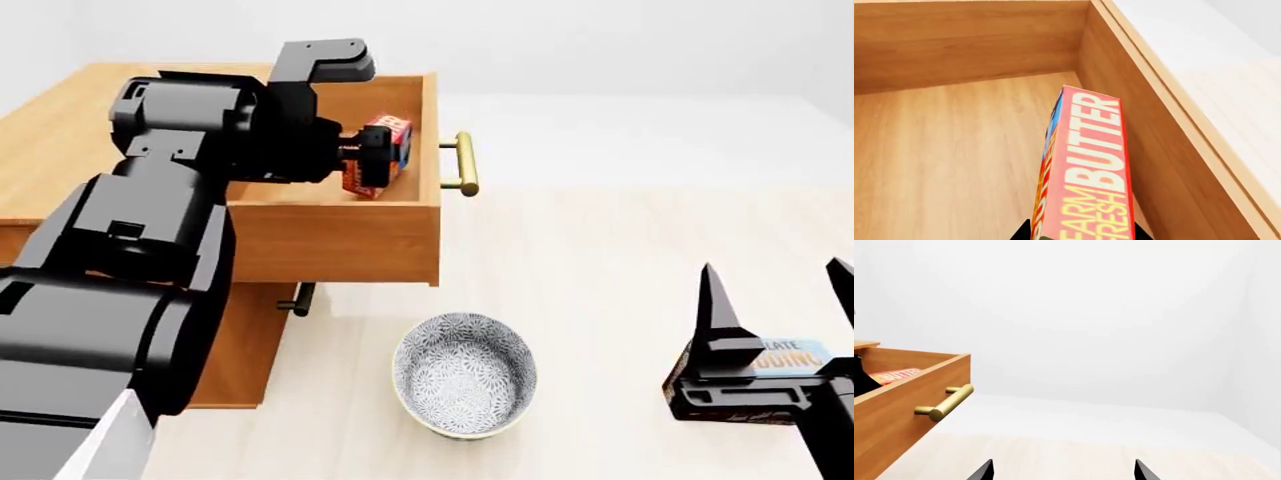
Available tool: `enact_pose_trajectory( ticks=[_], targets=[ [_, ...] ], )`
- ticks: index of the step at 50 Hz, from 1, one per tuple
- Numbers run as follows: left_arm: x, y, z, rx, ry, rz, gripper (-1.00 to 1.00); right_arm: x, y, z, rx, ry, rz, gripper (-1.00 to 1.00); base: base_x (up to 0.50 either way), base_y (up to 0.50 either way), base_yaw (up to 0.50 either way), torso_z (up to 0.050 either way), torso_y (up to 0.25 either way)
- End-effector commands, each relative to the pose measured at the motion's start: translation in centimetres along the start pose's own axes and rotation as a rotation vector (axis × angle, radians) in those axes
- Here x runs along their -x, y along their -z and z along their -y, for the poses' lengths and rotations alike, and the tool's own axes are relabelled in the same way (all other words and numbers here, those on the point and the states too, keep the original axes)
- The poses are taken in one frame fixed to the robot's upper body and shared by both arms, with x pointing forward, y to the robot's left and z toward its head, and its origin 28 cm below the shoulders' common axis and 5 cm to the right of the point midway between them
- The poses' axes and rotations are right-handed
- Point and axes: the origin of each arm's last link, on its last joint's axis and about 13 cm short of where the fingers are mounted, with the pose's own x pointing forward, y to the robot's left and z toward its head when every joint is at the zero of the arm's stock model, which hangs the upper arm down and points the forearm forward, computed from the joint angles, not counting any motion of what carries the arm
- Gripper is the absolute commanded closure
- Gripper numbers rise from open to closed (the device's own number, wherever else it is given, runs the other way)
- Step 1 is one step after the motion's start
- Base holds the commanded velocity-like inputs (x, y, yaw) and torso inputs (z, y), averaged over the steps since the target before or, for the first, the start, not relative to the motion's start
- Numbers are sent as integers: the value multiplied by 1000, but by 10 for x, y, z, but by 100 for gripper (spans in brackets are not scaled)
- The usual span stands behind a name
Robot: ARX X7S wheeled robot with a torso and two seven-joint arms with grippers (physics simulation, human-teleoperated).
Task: Put the butter at the back in the top drawer of the cabinet and close it.
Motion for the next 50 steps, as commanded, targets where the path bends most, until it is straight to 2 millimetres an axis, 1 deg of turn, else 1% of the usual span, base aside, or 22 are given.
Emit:
enact_pose_trajectory(
  ticks=[1, 26, 46, 47, 50],
  targets=[
    [1, -3, 5, 33, 30, 19, 100, 0, 0, 0, -1, 4, 1, -100, 0, 0, 0, 0, 0],
    [2, 3, 5, 49, -5, -63, 100, -1, 1, 1, -5, 9, -1, -100, 0, 0, 0, 0, 0],
    [3, 3, 5, 43, -14, -79, 100, 0, 3, 2, -8, 12, -2, -100, -1, 0, 0, 0, 0],
    [4, 2, 6, 42, -14, -77, -100, 0, 3, 2, -8, 12, -2, -100, 0, 0, 0, 0, 0],
    [4, 1, 6, 37, -21, -69, -100, 0, 3, 1, -8, 10, -2, -100, 0, 0, 0, 0, 0]
  ],
)
